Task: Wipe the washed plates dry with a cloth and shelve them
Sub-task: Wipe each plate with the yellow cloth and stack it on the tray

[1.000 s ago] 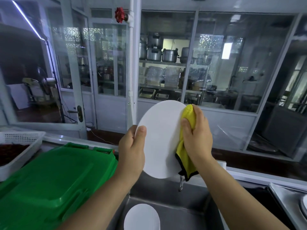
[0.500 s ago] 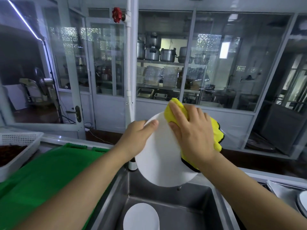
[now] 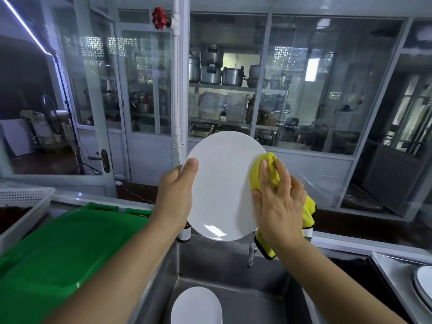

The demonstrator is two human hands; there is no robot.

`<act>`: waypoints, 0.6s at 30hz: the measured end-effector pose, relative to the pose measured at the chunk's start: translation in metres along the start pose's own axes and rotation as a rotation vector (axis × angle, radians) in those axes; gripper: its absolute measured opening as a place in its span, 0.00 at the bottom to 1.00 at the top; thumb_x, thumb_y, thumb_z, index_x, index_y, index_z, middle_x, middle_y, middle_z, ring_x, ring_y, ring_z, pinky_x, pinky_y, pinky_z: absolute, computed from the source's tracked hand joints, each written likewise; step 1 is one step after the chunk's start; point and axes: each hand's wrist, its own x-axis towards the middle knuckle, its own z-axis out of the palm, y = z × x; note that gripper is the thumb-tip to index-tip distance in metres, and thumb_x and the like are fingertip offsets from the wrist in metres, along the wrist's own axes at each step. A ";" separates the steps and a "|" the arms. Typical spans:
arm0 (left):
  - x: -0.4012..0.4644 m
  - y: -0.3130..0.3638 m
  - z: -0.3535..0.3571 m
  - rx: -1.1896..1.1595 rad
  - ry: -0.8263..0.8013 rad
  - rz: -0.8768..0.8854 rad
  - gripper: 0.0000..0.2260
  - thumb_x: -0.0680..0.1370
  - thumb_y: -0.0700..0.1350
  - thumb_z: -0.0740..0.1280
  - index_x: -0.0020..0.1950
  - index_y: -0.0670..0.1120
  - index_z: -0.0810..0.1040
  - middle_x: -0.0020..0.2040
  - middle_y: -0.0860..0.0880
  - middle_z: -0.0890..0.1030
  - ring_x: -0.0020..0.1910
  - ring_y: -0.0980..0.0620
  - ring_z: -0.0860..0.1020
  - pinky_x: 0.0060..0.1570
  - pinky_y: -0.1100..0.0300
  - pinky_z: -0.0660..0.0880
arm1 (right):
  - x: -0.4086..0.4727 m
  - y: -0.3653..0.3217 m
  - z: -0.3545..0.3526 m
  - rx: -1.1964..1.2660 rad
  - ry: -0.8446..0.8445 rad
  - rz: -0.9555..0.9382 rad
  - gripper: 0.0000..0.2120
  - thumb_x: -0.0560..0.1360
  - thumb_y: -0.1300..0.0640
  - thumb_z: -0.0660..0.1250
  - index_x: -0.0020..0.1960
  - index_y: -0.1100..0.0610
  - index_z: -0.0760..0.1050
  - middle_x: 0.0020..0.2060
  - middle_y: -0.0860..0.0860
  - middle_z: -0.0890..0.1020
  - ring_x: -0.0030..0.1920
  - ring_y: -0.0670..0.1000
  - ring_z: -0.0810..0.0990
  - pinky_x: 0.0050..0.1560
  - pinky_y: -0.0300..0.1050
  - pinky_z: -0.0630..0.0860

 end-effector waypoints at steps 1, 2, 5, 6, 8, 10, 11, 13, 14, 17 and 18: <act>0.000 -0.002 0.001 -0.020 0.003 -0.006 0.15 0.80 0.55 0.59 0.42 0.50 0.80 0.37 0.56 0.84 0.37 0.57 0.82 0.39 0.58 0.77 | -0.004 -0.002 0.000 0.012 -0.004 0.012 0.26 0.78 0.48 0.54 0.74 0.55 0.62 0.69 0.56 0.62 0.57 0.62 0.64 0.57 0.62 0.69; 0.000 -0.004 0.004 -0.039 0.009 -0.012 0.15 0.80 0.55 0.58 0.43 0.50 0.80 0.36 0.57 0.84 0.36 0.59 0.82 0.38 0.59 0.76 | -0.007 -0.007 0.000 0.026 -0.012 0.013 0.26 0.77 0.48 0.53 0.73 0.55 0.62 0.69 0.55 0.63 0.57 0.61 0.65 0.56 0.61 0.69; -0.001 -0.008 0.014 -0.113 0.035 -0.053 0.14 0.81 0.53 0.58 0.42 0.51 0.79 0.35 0.58 0.84 0.40 0.57 0.81 0.40 0.60 0.76 | -0.015 -0.027 0.001 0.067 -0.062 -0.030 0.27 0.77 0.49 0.54 0.74 0.55 0.60 0.69 0.52 0.64 0.58 0.60 0.66 0.56 0.55 0.61; -0.001 -0.009 0.017 -0.134 0.039 -0.067 0.13 0.81 0.53 0.58 0.42 0.51 0.78 0.35 0.58 0.84 0.40 0.58 0.81 0.39 0.62 0.75 | -0.013 -0.032 0.002 0.073 -0.079 -0.038 0.27 0.78 0.49 0.54 0.75 0.54 0.59 0.70 0.51 0.64 0.59 0.59 0.66 0.57 0.54 0.59; -0.001 -0.011 0.021 -0.156 0.047 -0.073 0.13 0.81 0.52 0.58 0.42 0.51 0.78 0.35 0.60 0.83 0.39 0.60 0.81 0.36 0.65 0.75 | -0.003 -0.035 0.003 0.089 -0.101 -0.035 0.27 0.78 0.49 0.53 0.76 0.52 0.57 0.71 0.50 0.64 0.61 0.59 0.65 0.59 0.55 0.60; -0.001 -0.011 0.022 -0.148 0.040 -0.058 0.14 0.81 0.52 0.58 0.41 0.51 0.78 0.34 0.60 0.83 0.40 0.59 0.81 0.39 0.63 0.76 | 0.012 -0.034 0.002 0.118 -0.091 0.006 0.27 0.78 0.49 0.52 0.76 0.52 0.57 0.72 0.49 0.64 0.62 0.59 0.63 0.59 0.58 0.63; 0.000 -0.012 0.022 -0.134 0.031 -0.054 0.14 0.81 0.53 0.58 0.40 0.51 0.78 0.34 0.59 0.83 0.41 0.57 0.81 0.40 0.61 0.77 | 0.020 -0.033 0.001 0.140 -0.077 0.037 0.27 0.78 0.48 0.52 0.76 0.51 0.57 0.72 0.49 0.63 0.62 0.59 0.62 0.59 0.59 0.63; -0.001 -0.013 0.024 -0.119 0.013 -0.063 0.15 0.81 0.54 0.57 0.42 0.51 0.79 0.37 0.56 0.84 0.44 0.53 0.81 0.41 0.59 0.77 | 0.032 -0.038 -0.001 0.163 -0.053 0.054 0.27 0.78 0.49 0.52 0.76 0.52 0.58 0.73 0.50 0.63 0.63 0.60 0.62 0.59 0.59 0.63; -0.002 -0.013 0.027 -0.131 0.006 -0.075 0.14 0.81 0.54 0.57 0.44 0.51 0.79 0.41 0.54 0.84 0.45 0.52 0.82 0.42 0.59 0.77 | 0.034 -0.042 -0.002 0.158 -0.047 0.028 0.27 0.78 0.49 0.53 0.76 0.52 0.58 0.73 0.51 0.63 0.62 0.60 0.62 0.59 0.59 0.63; 0.002 -0.013 0.031 -0.195 0.027 -0.137 0.15 0.81 0.53 0.57 0.49 0.49 0.81 0.47 0.49 0.84 0.48 0.52 0.82 0.47 0.58 0.79 | 0.028 -0.058 -0.004 0.131 -0.046 -0.113 0.27 0.77 0.49 0.56 0.75 0.53 0.63 0.72 0.50 0.66 0.60 0.59 0.66 0.55 0.55 0.63; 0.004 -0.012 0.031 -0.241 0.028 -0.156 0.15 0.81 0.52 0.58 0.48 0.48 0.82 0.45 0.48 0.85 0.46 0.52 0.83 0.46 0.58 0.80 | 0.020 -0.064 -0.005 0.121 -0.053 -0.162 0.27 0.76 0.49 0.56 0.74 0.54 0.63 0.72 0.50 0.67 0.60 0.59 0.67 0.53 0.55 0.63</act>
